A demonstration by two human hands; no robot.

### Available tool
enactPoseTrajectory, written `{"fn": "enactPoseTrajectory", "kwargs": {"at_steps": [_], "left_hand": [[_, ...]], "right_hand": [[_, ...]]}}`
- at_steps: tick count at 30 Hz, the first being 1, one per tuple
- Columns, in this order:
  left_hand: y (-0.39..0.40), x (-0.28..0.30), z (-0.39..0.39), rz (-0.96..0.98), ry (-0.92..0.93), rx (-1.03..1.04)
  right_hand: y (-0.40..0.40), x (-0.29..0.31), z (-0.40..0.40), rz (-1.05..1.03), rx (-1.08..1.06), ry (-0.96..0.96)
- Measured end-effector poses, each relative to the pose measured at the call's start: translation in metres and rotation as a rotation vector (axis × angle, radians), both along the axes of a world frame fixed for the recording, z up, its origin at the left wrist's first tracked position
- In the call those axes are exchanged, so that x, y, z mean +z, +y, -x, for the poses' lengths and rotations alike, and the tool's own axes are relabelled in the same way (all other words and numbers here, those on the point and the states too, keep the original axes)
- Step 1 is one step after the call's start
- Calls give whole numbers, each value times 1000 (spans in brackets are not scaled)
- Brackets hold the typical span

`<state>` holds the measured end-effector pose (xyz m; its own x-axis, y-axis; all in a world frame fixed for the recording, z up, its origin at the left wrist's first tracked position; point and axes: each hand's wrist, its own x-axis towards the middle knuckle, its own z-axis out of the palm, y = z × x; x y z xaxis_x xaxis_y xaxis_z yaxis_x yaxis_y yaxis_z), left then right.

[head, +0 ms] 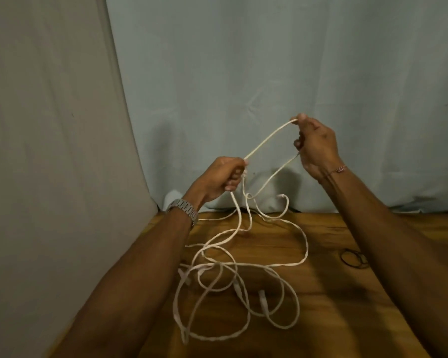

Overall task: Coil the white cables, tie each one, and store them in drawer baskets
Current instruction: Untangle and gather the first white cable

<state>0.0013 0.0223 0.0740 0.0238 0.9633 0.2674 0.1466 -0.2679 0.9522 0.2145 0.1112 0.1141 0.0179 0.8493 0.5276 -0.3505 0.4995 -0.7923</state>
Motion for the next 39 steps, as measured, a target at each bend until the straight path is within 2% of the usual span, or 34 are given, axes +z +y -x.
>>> {"fn": "enactPoseTrajectory", "kwargs": {"at_steps": [2, 4, 6, 7, 10, 12, 14, 18, 21, 28, 32, 33, 34, 35, 38, 39], "left_hand": [[-3, 10, -6, 18, -139, -92], [-6, 16, -6, -19, -200, -134], [-10, 19, -3, -62, -133, -117], [-11, 20, -5, -79, -69, -94], [-9, 29, -11, -107, 43, -21], [-5, 35, -15, -105, 27, 3], [-3, 38, -16, -70, 8, -8], [-5, 32, -15, -10, -137, -100], [-7, 29, -20, -2, -260, -180], [-11, 19, -27, 55, -422, -420], [-13, 0, -24, 133, -427, -587], [-14, -4, -23, 163, -426, -583], [-15, -6, -21, 183, -425, -555], [-15, -6, -19, 192, -422, -516], [-13, 1, -19, 177, -444, -371], [-12, 4, -20, 171, -452, -320]], "right_hand": [[-1, -6, 3, 55, -14, -1], [4, -14, -2, -79, -187, -338], [4, -20, -7, -292, -403, -746], [3, -21, -6, -423, -461, -860], [-11, -22, 15, -762, -432, -1013], [-16, -21, 28, -820, -543, -1157], [-17, -16, 29, -826, -723, -1207], [-14, -12, 25, -919, -867, -1193], [-6, -12, 28, -836, -910, -1076], [0, 2, 42, -391, -544, -712], [10, 25, 25, 91, -271, -226], [18, 28, 17, 176, -244, -174], [21, 29, 10, 221, -245, -230], [24, 27, 5, 225, -272, -393], [12, 16, 2, 104, -423, -1240], [4, 11, 6, 23, -476, -1422]]}}
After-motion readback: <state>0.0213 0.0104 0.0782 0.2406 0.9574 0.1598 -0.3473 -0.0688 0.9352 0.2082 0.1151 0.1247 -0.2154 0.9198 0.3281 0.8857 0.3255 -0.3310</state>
